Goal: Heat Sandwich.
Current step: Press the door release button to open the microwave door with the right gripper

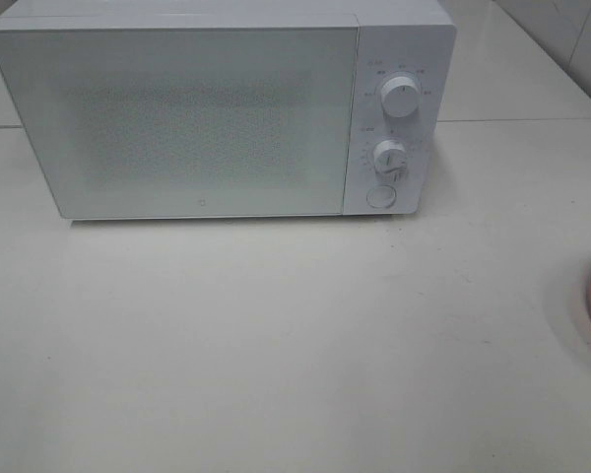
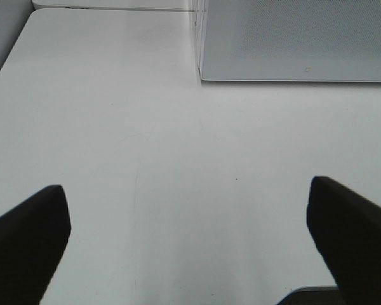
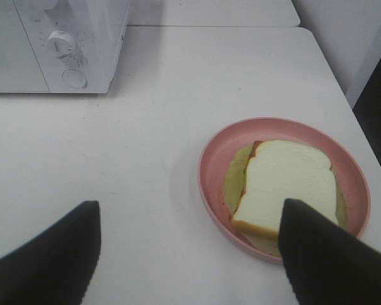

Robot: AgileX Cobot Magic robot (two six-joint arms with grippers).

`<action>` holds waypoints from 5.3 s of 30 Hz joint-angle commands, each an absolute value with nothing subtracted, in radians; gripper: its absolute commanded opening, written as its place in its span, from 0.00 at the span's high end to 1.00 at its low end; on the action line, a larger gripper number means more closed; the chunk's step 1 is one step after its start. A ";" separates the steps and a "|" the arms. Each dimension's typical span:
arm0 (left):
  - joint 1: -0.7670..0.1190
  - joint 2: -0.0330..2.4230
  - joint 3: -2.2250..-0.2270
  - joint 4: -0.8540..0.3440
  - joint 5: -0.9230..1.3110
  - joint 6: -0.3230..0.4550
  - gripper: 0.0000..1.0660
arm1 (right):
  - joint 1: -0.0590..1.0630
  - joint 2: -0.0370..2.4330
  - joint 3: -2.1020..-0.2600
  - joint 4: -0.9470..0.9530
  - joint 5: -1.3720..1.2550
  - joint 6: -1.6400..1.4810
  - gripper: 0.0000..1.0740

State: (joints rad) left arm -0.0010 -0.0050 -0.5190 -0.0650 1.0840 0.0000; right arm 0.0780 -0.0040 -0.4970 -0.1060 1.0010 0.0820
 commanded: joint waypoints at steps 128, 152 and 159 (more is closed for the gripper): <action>-0.002 -0.022 -0.517 -0.068 1.070 0.000 0.10 | 0.852 1.654 -0.322 0.892 -1.231 -0.332 0.31; -0.002 -0.022 -0.517 -0.068 1.070 0.000 0.10 | 0.898 1.713 -0.357 0.968 -1.198 0.333 0.39; -0.002 -0.022 -0.517 -0.068 1.070 0.000 0.10 | 0.898 1.713 -0.357 0.965 -1.160 0.749 0.46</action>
